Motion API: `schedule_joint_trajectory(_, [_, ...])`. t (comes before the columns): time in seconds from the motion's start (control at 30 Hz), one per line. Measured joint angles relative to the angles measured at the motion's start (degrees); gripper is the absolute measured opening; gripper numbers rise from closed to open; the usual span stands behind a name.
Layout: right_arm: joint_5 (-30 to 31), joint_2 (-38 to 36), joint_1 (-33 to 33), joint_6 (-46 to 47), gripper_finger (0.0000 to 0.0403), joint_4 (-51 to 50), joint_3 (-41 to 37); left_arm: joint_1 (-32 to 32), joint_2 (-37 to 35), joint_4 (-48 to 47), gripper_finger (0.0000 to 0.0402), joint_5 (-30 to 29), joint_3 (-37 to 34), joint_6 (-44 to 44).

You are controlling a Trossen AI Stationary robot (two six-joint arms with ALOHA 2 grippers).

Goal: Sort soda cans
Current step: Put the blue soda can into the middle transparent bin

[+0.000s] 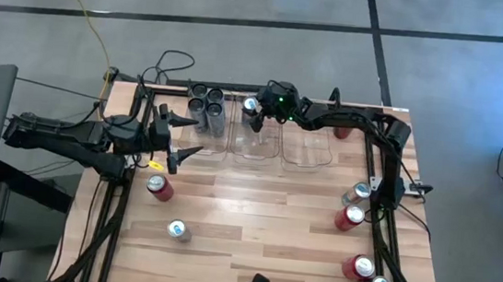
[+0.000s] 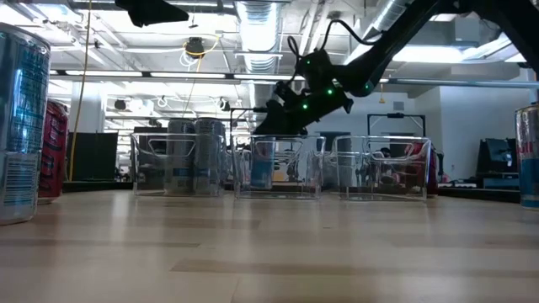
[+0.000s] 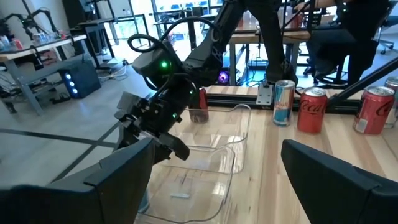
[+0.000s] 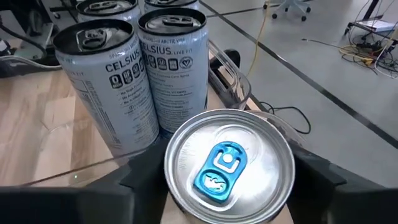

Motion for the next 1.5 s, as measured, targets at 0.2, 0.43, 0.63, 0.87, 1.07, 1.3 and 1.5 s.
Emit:
schedule_joint_trajectory(0.2, [0.2, -0.2, 0.0, 0.4, 0.0342, -0.2, 0.0, 0.0, 0.0, 0.0, 0.0345, 0.0, 0.0, -0.4])
schedule_joint_trajectory(0.43, [0.2, -0.5, 0.0, 1.6, 0.0385, -1.1, 0.0, 0.0, 0.0, -0.3, 0.0345, 0.0, 0.0, -0.9])
schedule_joint_trajectory(0.63, [1.7, -6.4, 0.1, 1.1, 0.0385, -7.9, 0.0, -0.4, 0.0, 0.7, 0.0345, 0.1, 0.0, -0.3])
schedule_joint_trajectory(0.87, [1.9, -18.2, 3.1, -0.8, 0.0383, -22.0, 0.0, -6.5, 0.7, -2.6, 0.0345, 0.5, 0.1, 1.3])
schedule_joint_trajectory(1.07, [1.8, -23.8, 9.9, -1.6, 0.0383, -34.6, 0.0, -13.1, 0.7, -17.2, 0.0345, 1.1, 4.7, -6.0])
schedule_joint_trajectory(1.3, [5.6, -25.8, 20.0, 0.5, 0.0383, -39.4, 0.0, -25.2, 1.5, -24.0, 0.0345, 9.6, 6.4, -10.8])
schedule_joint_trajectory(1.5, [8.3, -26.0, 26.6, 0.5, 0.0383, -40.9, 0.0, -32.7, 5.4, -27.2, 0.0345, 3.2, 4.6, -23.4])
